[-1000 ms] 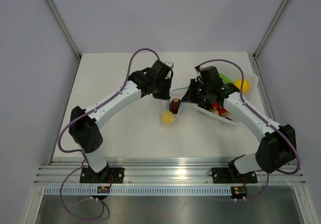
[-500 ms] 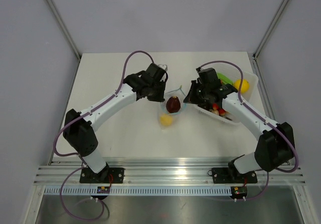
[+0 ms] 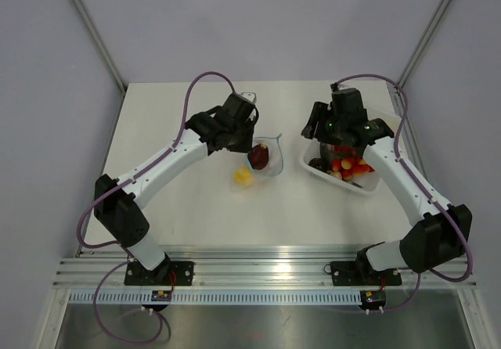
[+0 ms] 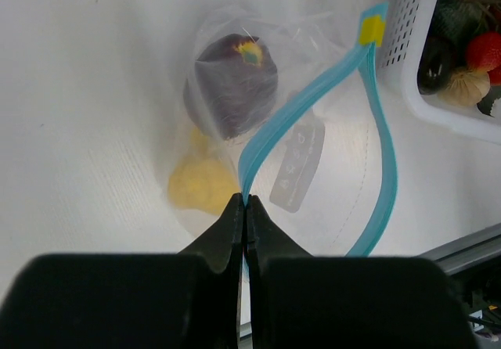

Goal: Place the food in the zip-top bag and seal the zipper
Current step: Adjust the zipper food storage bag at the center of the board, then pick up the fake fruit from the bin.

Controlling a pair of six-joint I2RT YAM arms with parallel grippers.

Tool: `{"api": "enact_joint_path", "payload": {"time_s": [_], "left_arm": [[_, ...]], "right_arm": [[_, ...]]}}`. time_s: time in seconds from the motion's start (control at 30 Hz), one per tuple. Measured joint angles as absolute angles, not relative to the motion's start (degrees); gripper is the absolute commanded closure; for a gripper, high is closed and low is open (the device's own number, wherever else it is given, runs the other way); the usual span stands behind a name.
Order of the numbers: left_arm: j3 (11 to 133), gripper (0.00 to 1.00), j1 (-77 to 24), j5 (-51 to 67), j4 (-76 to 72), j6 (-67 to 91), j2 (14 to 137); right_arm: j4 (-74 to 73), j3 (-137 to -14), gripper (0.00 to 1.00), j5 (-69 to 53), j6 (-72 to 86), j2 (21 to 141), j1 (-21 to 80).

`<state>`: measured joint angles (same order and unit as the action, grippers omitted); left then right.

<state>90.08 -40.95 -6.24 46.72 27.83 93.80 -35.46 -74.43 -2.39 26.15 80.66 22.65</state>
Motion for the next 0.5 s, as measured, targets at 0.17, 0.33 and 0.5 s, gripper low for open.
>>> {"api": "enact_joint_path", "payload": {"time_s": [0.17,0.33,0.5], "left_arm": [[91.4,1.0,-41.0,-7.0,47.1,27.7,93.8],[91.9,1.0,-40.9,-7.3,47.0,27.6,93.8],[91.9,1.0,-40.9,-7.4,47.1,27.4,93.8]], "right_arm": [[-35.4,-76.3,0.36,-1.0,25.2,79.8,14.0],[-36.5,-83.1,0.35,-0.6,23.7,85.9,6.9],[-38.3,-92.6,0.33,1.4,21.3,97.8,4.8]]}}
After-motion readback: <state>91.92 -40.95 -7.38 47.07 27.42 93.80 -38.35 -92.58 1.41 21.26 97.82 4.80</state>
